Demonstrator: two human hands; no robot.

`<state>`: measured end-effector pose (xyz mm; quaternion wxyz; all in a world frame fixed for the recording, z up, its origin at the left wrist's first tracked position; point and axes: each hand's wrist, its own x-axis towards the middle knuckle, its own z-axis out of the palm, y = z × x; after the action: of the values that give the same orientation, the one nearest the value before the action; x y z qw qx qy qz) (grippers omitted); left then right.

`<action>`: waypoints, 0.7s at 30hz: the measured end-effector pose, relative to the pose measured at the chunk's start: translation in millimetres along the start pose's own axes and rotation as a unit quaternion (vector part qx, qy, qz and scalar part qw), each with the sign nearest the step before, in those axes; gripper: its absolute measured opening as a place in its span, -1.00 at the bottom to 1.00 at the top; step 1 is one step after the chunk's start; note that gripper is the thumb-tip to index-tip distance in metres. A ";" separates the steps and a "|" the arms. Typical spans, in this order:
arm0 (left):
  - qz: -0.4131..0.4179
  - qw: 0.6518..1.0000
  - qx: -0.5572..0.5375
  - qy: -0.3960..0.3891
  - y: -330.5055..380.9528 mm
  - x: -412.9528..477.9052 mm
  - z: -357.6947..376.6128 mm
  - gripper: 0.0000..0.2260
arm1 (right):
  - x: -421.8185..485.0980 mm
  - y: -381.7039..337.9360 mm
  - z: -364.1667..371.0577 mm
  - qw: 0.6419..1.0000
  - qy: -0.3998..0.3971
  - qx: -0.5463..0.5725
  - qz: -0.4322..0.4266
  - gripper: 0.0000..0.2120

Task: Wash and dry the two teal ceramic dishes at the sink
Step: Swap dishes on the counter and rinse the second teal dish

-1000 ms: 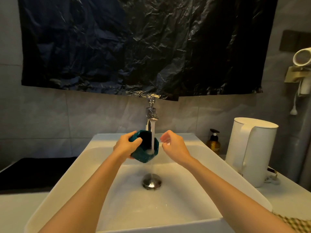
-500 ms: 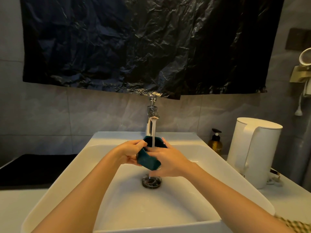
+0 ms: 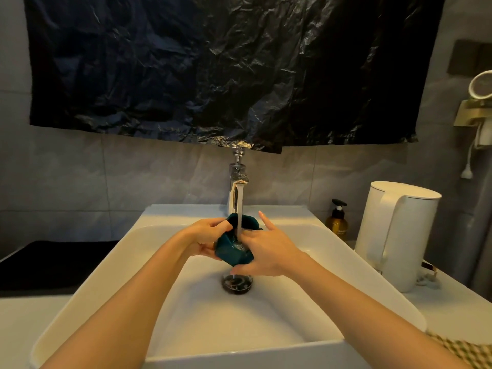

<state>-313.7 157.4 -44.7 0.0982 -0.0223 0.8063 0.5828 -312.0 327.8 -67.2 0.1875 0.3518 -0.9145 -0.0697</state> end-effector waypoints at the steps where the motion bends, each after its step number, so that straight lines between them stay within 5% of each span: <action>1: 0.008 1.000 -0.010 0.015 1.3 -0.5 1.2 -0.74 | 0.2 -1.7 -0.5 1.000 0.013 -0.015 0.005 -0.40; 6: 0.090 0.991 -0.026 0.094 4.6 2.5 2.5 -0.68 | 2.0 -16.2 -5.7 0.996 0.036 -0.047 0.060 -0.64; 12: 0.125 0.986 0.016 0.111 0.0 8.5 -0.9 -0.62 | 2.5 -26.3 0.1 0.960 0.027 0.263 0.096 -0.78; 17: 0.144 0.979 0.047 0.137 0.1 10.2 0.8 -0.58 | -6.0 -11.1 -1.8 0.997 0.034 0.033 0.056 -0.57; 21: 0.159 0.974 0.070 0.148 0.7 10.5 -1.4 -0.57 | -0.9 -26.0 1.7 0.975 0.015 0.210 0.073 -0.71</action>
<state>-324.4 157.1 -45.5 -0.1147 0.0275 0.8439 0.5234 -296.1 309.1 -75.8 0.1280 0.3169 -0.9288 0.1433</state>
